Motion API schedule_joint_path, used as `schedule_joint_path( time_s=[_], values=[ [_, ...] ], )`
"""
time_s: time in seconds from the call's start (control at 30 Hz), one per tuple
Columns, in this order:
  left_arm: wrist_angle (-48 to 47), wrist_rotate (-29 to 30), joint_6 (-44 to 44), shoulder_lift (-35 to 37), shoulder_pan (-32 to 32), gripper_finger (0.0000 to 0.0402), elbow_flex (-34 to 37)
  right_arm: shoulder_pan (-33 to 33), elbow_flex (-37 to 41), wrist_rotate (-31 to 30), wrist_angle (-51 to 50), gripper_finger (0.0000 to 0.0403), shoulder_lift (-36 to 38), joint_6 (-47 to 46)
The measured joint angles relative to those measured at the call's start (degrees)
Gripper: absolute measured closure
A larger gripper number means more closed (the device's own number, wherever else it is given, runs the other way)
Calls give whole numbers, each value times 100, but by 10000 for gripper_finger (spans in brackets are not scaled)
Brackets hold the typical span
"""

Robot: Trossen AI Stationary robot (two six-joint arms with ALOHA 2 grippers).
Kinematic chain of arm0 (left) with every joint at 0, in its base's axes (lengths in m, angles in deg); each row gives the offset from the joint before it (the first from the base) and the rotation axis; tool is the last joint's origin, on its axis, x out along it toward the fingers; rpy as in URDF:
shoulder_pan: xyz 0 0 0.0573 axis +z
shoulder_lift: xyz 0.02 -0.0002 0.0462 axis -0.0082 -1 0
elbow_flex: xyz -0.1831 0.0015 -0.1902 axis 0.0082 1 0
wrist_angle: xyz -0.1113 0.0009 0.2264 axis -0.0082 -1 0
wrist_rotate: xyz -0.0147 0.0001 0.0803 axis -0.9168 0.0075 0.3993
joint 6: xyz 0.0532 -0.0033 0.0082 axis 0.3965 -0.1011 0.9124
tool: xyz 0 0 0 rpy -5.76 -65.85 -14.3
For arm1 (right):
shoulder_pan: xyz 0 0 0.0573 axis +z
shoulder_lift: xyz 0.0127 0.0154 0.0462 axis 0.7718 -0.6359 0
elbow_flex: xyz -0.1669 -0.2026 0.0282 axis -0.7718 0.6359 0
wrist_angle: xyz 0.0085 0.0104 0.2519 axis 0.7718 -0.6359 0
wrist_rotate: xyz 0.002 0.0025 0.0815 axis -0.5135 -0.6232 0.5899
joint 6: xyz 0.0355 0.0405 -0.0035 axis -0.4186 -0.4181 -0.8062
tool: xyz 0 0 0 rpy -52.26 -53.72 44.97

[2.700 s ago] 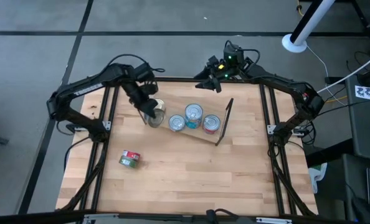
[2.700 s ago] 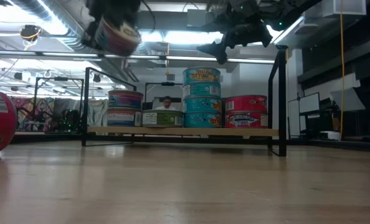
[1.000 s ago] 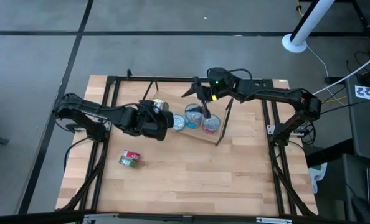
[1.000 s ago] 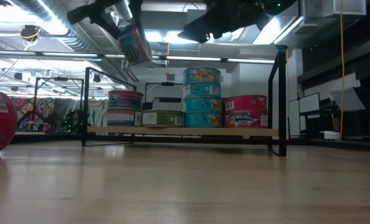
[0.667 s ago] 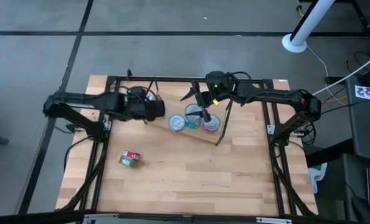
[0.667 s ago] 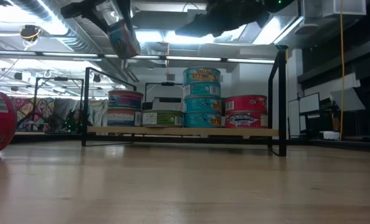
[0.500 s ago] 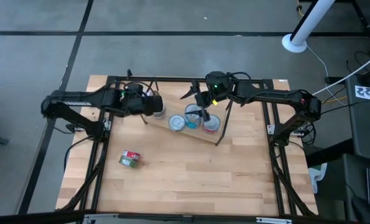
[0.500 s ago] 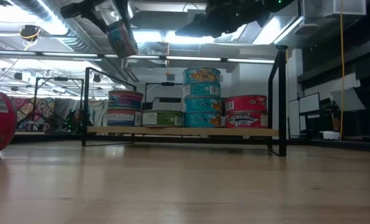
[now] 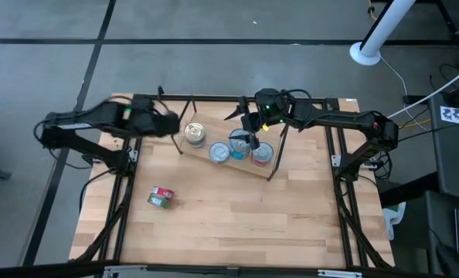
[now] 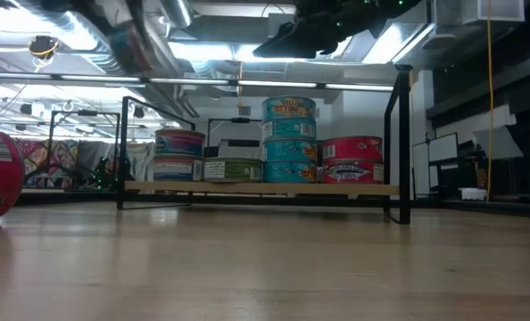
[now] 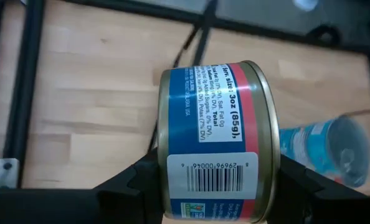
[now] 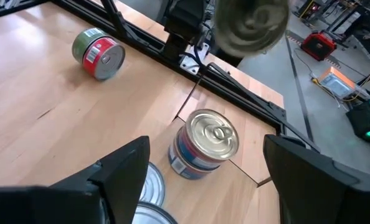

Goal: Stack canned seafood by type on shelf
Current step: Stack the blue-pink tuna can on top of the blue-pink tuna can on the shelf

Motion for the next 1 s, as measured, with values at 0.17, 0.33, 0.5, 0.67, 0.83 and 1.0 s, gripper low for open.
schedule_joint_path(
  time_s=[0.17,0.33,0.5,0.67,0.83,1.0],
  values=[
    [27,33,252,830,305,208,0,0,0,0,0,88,0,0],
    [483,59,598,1512,392,212,462,0,0,13,112,88,0,0],
    [1909,7,619,2286,394,213,1980,4,2,15,723,88,-186,-40],
    [4411,-261,981,3044,394,208,3275,55,2,1,1287,88,-552,20],
    [5939,-476,1078,3276,381,213,4134,253,3,-499,2002,88,-790,389],
    [6876,-511,842,3040,320,206,4913,530,2,-1050,2436,88,-921,1071]
  ],
)
